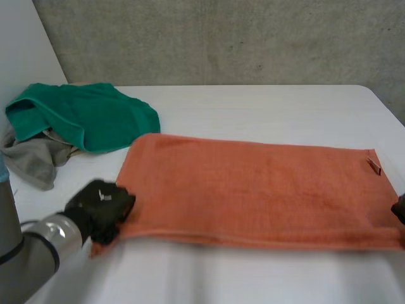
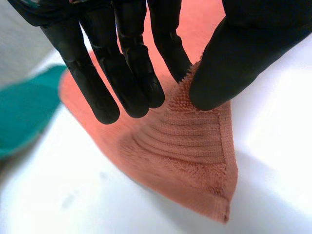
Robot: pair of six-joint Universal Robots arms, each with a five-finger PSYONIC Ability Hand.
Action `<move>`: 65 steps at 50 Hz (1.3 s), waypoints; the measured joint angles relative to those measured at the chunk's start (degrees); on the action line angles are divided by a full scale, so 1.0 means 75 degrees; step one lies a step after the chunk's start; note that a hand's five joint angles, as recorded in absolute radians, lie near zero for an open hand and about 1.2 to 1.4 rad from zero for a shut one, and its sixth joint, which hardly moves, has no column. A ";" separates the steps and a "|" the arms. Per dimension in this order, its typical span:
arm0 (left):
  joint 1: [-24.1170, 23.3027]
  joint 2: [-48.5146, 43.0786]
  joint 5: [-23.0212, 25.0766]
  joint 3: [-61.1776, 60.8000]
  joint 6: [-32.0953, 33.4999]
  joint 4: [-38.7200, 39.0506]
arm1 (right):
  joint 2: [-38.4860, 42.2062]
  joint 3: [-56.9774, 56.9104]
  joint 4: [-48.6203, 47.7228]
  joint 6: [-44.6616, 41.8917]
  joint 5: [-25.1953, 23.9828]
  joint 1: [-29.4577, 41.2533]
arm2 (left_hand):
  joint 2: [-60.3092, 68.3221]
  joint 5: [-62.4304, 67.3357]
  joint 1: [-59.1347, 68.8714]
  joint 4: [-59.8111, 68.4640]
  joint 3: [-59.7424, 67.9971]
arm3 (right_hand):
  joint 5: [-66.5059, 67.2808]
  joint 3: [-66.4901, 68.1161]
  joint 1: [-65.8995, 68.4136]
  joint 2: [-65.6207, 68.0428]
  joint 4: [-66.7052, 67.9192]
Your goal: Fold the laundry.
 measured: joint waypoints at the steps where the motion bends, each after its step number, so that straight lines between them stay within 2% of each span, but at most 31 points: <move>1: 0.0000 -0.0007 0.0017 -0.0053 0.0032 -0.0092 | -0.0148 0.0242 -0.0034 -0.0110 -0.0080 -0.0109 | 0.0000 0.0000 0.0000 0.0000 0.0000 | 0.0000 0.0000 0.0000 0.0000 0.0000; 6: 0.0005 -0.0106 0.0081 -0.0089 0.0066 -0.0048 | -0.0271 0.0542 -0.0186 -0.0305 -0.0248 -0.0249 | 0.0000 0.0000 0.0000 0.0000 0.0000 | -0.0004 0.0000 0.0000 0.0000 0.0000; 11: -0.0048 -0.0710 0.0073 0.0358 0.0034 0.0874 | 0.0081 0.0402 -0.0867 -0.0313 -0.0255 -0.0191 | 0.0000 0.0000 0.0000 0.0000 0.0000 | 0.0000 0.0000 0.0000 0.0000 0.0000; 21: -0.0330 -0.2370 -0.0071 0.1848 -0.0042 0.2433 | 0.1592 -0.0893 -0.2599 0.0695 0.0031 0.0704 | 0.0000 0.0000 0.0000 0.0000 0.0000 | 0.0019 0.0000 0.0000 0.0000 0.0001; 29: -0.0656 -0.3625 -0.0725 0.3129 -0.0017 0.3499 | 0.2770 -0.2104 -0.3937 0.1210 0.0233 0.1290 | 0.0000 0.0000 0.0001 0.0000 0.0001 | 0.0052 0.0000 0.0000 0.0000 0.0001; 34: -0.0771 -0.4382 -0.0996 0.3921 0.0032 0.3886 | 0.3467 -0.2777 -0.4692 0.1266 0.0264 0.1509 | 0.0000 0.0001 0.0000 0.0000 0.0001 | 0.0052 0.0000 0.0000 0.0000 0.0001; 42: -0.0802 -0.5286 -0.1043 0.4916 0.0082 0.4015 | 0.4261 -0.3496 -0.5495 0.1235 0.0310 0.1646 | 0.0000 0.0000 0.0000 0.0000 0.0001 | 0.0052 0.0000 0.0000 0.0000 0.0001; 43: -0.0801 -0.5370 -0.1037 0.5017 0.0088 0.4030 | 0.4335 -0.3556 -0.5574 0.1232 0.0315 0.1664 | -0.0185 -0.0079 -0.0054 -0.0143 -0.0136 | 0.0052 0.0000 0.0000 0.0000 0.0001; 46: -0.0802 -0.5614 -0.1011 0.5382 0.0099 0.4185 | 0.4613 -0.3789 -0.5916 0.1265 0.0365 0.1753 | -0.3577 -0.3104 -0.3240 -0.3491 -0.3397 | -0.0093 -0.0151 -0.0197 -0.0240 -0.0153; 47: -0.0803 -0.5640 -0.1010 0.5442 0.0097 0.4250 | 0.4666 -0.3844 -0.6023 0.1305 0.0409 0.1781 | -0.3577 -0.3104 -0.3240 -0.3491 -0.3397 | -0.1141 -0.1307 -0.1159 -0.1301 -0.1322; 48: -0.0803 -0.5640 -0.1010 0.5442 0.0097 0.4250 | 0.4666 -0.3844 -0.6023 0.1305 0.0409 0.1781 | -0.3577 -0.3104 -0.3240 -0.3491 -0.3397 | -0.1141 -0.1307 -0.1159 -0.1301 -0.1322; 49: -0.0810 -0.5656 -0.1005 0.5536 0.0089 0.4419 | 0.4711 -0.3916 -0.6200 0.1419 0.0520 0.1822 | -0.5976 -0.5640 -0.5958 -0.6047 -0.5885 | -0.2360 -0.2786 -0.2431 -0.2815 -0.2650; 50: -0.0810 -0.5656 -0.1005 0.5536 0.0089 0.4419 | 0.4711 -0.3916 -0.6200 0.1419 0.0520 0.1822 | -0.5976 -0.5640 -0.5958 -0.6047 -0.5885 | -0.2360 -0.2786 -0.2431 -0.2815 -0.2650; 51: -0.0820 -0.5636 -0.1007 0.5570 0.0078 0.4547 | 0.4702 -0.3954 -0.6342 0.1572 0.0634 0.1850 | -0.7406 -0.6972 -0.7076 -0.7439 -0.7313 | -0.5567 -0.5911 -0.5327 -0.5991 -0.5913; 53: -0.0839 -0.5578 -0.1012 0.5574 0.0063 0.4656 | 0.4649 -0.3975 -0.6469 0.1767 0.0754 0.1869 | -0.7541 -0.7114 -0.7081 -0.7585 -0.7466 | -0.5567 -0.5911 -0.5327 -0.5991 -0.5913; 54: -0.0873 -0.5470 -0.1020 0.5551 0.0045 0.4746 | 0.4534 -0.3966 -0.6576 0.2033 0.0867 0.1882 | -0.7541 -0.7114 -0.7081 -0.7585 -0.7466 | -0.6918 -0.7330 -0.6023 -0.7272 -0.7262; 59: -0.0996 -0.4938 -0.1023 0.5164 0.0010 0.4846 | 0.3853 -0.3730 -0.6613 0.2897 0.0928 0.1872 | -0.7585 -0.7121 -0.7081 -0.7611 -0.7492 | -0.6968 -0.7382 -0.6023 -0.7304 -0.7283; 65: -0.1067 -0.3856 -0.0976 0.4089 0.0017 0.4621 | 0.2776 -0.3109 -0.5791 0.3490 0.0167 0.1743 | -0.7588 -0.7121 -0.7081 -0.7611 -0.7492 | -0.6969 -0.7382 -0.6023 -0.7304 -0.7283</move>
